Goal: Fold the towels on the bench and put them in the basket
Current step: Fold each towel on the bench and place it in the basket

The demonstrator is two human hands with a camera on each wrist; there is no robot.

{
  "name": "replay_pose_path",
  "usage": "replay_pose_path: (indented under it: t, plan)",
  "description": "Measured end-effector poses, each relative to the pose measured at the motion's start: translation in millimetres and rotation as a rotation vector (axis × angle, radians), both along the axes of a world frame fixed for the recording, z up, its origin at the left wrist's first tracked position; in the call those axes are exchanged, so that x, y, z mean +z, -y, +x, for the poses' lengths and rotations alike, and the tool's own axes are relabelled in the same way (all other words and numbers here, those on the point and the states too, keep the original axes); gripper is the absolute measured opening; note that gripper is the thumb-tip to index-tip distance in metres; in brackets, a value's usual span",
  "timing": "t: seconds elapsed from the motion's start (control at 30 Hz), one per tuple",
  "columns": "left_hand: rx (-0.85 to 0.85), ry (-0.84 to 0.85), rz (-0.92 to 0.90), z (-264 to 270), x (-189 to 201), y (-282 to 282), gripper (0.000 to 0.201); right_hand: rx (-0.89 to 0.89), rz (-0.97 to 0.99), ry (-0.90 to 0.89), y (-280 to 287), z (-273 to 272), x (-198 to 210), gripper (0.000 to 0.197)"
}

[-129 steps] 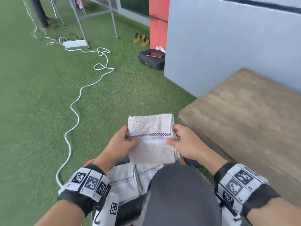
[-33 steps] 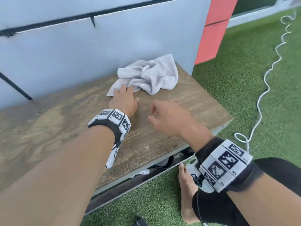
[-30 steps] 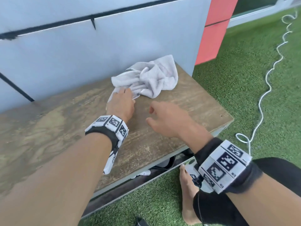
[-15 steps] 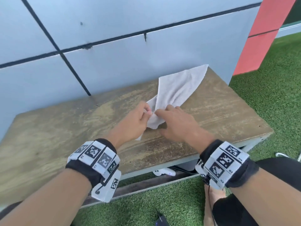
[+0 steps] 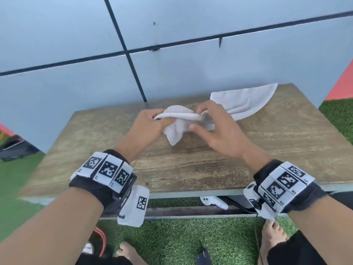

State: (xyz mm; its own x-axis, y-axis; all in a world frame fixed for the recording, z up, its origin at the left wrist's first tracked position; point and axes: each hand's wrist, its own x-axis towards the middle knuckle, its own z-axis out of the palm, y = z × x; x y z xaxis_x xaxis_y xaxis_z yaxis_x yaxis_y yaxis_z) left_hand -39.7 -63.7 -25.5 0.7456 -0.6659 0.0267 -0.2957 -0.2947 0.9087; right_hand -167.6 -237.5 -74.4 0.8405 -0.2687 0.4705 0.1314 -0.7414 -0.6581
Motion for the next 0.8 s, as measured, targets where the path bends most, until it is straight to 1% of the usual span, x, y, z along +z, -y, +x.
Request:
replay_pose_path:
  t: [0.03, 0.07, 0.13, 0.17, 0.23, 0.3, 0.4, 0.5, 0.57, 0.63, 0.7, 0.77, 0.8]
  plan:
    - [-0.035, -0.029, 0.005, -2, 1, -2, 0.01, 0.031, 0.014, -0.013, -3, 2, 0, 0.03]
    - [-0.067, -0.036, 0.025, -7, 3, -2, 0.008, 0.048, 0.014, -0.014, -6, 4, 0, 0.03]
    - [-0.084, -0.002, 0.063, -9, 6, -2, 0.007, 0.04, 0.002, 0.005, -10, 9, -1, 0.014]
    - [-0.049, 0.03, 0.058, -8, 5, -1, 0.011, 0.03, 0.025, 0.013, -10, 11, -1, 0.01]
    - [0.071, 0.062, 0.014, -1, 5, -3, 0.014, 0.019, 0.098, 0.028, -9, 13, 0, 0.013]
    - [0.151, 0.053, -0.029, 5, 5, -4, 0.015, 0.004, 0.112, 0.029, -7, 14, 2, 0.014]
    - [0.173, 0.143, -0.065, 8, 4, -8, 0.02, -0.021, -0.007, -0.011, -2, 13, 2, 0.023]
    - [0.246, 0.262, -0.083, 19, 2, -18, 0.023, -0.044, -0.167, -0.103, 9, 12, -2, 0.029]
    - [0.309, 0.341, -0.075, 28, -1, -27, 0.027, -0.088, -0.281, -0.168, 20, 11, -6, 0.025]
    - [0.381, 0.4, -0.072, 36, -2, -36, 0.028, -0.121, -0.361, -0.244, 29, 10, -8, 0.01]
    - [0.488, 0.435, -0.058, 44, -4, -42, 0.029, -0.149, -0.365, -0.282, 33, 10, -6, 0.006]
    - [0.609, 0.452, -0.053, 50, -8, -41, 0.027, -0.166, -0.351, -0.254, 33, 8, -5, 0.016]
    - [0.663, 0.462, -0.049, 50, -9, -39, 0.021, -0.158, -0.343, -0.235, 32, 8, -4, 0.02]
